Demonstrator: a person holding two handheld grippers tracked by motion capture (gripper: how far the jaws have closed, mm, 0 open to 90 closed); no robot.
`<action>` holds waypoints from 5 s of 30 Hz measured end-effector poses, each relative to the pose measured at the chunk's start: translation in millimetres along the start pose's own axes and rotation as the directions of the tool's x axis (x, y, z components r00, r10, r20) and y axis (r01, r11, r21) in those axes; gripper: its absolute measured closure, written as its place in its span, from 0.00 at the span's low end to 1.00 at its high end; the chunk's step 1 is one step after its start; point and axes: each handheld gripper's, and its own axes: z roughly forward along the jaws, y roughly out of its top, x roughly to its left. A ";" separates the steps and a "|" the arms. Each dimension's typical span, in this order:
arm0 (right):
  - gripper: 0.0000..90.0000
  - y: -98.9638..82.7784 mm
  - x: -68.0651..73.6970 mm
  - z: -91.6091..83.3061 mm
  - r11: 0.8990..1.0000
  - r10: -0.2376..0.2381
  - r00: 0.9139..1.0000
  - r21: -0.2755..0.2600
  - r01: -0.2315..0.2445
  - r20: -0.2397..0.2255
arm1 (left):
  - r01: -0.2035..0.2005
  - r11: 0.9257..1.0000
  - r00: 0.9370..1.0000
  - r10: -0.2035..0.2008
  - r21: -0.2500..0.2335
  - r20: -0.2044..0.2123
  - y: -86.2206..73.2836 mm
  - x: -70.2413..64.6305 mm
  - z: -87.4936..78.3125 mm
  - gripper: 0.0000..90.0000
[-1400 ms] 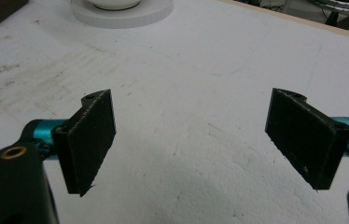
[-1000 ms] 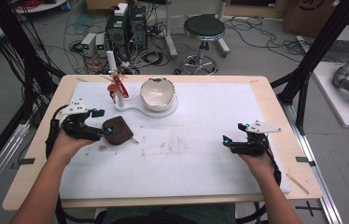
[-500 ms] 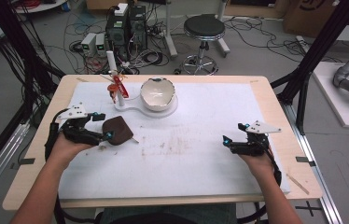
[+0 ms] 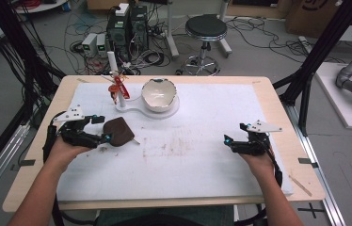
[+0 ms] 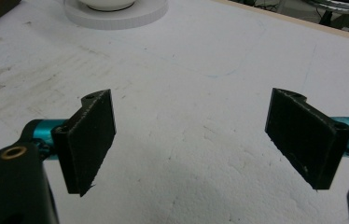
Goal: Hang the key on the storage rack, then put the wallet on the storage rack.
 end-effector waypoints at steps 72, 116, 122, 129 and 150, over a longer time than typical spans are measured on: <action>0.18 91.6 129.0 127.6 0.970 -0.222 0.905 0.013 0.243 -0.362 | 0.017 1.000 0.998 -0.016 0.010 -0.060 -59.6 -28.6 -65.4 0.18; 0.56 86.8 211.4 197.2 0.900 -0.329 0.804 0.092 0.426 -0.495 | 0.007 0.999 0.999 -0.005 0.040 -0.036 -60.0 -31.2 -57.5 0.18; 0.68 86.6 213.2 197.6 0.888 -0.352 0.794 0.092 0.451 -0.496 | 0.008 0.999 0.999 -0.006 0.039 -0.035 -60.1 -31.2 -57.6 0.18; 0.79 86.4 213.9 197.7 0.885 -0.352 0.779 0.087 0.458 -0.520 | 0.006 0.999 0.999 -0.005 0.037 -0.031 -59.8 -32.0 -57.3 0.18; 1.00 88.9 207.1 200.8 0.914 -0.270 0.796 0.117 0.389 -0.542 | -0.002 0.999 1.000 0.003 0.041 -0.025 -59.9 -32.7 -56.3 0.18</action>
